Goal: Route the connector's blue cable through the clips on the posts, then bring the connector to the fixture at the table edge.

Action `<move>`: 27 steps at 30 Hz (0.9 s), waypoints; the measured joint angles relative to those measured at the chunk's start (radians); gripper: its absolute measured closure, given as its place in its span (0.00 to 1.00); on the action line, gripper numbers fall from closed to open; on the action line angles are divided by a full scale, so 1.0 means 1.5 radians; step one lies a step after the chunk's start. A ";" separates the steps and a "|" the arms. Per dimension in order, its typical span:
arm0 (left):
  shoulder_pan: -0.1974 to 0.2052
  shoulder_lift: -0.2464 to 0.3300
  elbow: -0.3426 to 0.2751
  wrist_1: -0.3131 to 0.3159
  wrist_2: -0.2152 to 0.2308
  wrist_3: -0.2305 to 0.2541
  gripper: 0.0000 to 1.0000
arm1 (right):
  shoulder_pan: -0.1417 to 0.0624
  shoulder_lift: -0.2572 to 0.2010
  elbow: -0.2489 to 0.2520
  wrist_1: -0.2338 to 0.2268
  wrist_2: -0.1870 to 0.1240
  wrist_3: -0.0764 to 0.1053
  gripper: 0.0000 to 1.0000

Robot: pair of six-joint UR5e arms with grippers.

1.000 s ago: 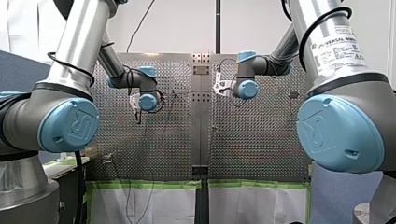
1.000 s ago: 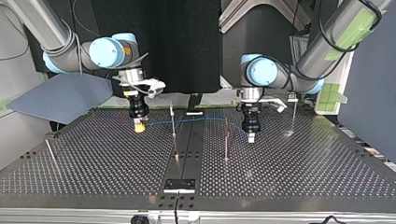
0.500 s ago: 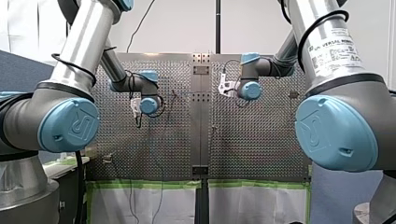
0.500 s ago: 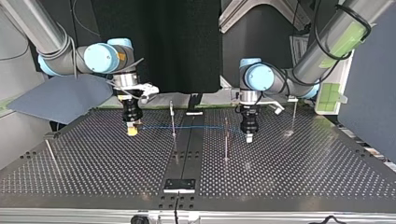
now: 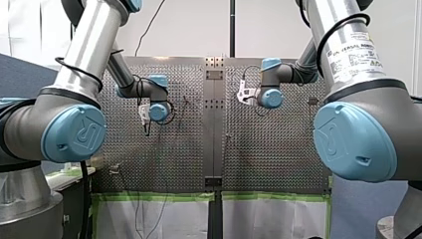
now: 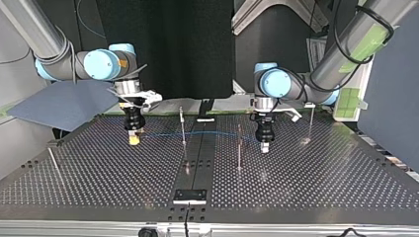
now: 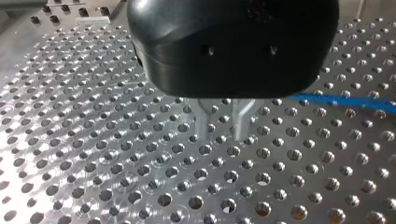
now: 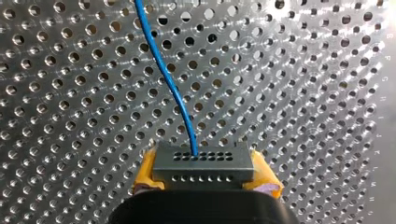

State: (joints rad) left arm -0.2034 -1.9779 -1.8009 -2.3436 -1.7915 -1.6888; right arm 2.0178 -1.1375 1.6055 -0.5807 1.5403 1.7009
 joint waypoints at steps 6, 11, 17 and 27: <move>-0.003 0.000 0.000 -0.004 -0.004 0.003 0.46 | 0.003 0.001 0.000 0.003 -0.002 -0.001 0.99; -0.006 0.000 0.000 -0.008 0.013 0.004 0.27 | 0.005 0.001 0.000 0.005 -0.003 -0.001 0.99; -0.005 0.001 0.000 -0.009 0.020 0.000 0.00 | 0.008 0.002 0.000 0.008 -0.003 -0.002 0.99; -0.011 0.033 -0.013 -0.047 -0.016 -0.030 0.00 | 0.012 0.004 0.000 0.013 -0.003 -0.001 0.99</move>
State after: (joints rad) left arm -0.2204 -1.9289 -1.8209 -2.4145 -1.8152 -1.7340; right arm 2.0355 -1.1309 1.6057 -0.5614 1.5357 1.6989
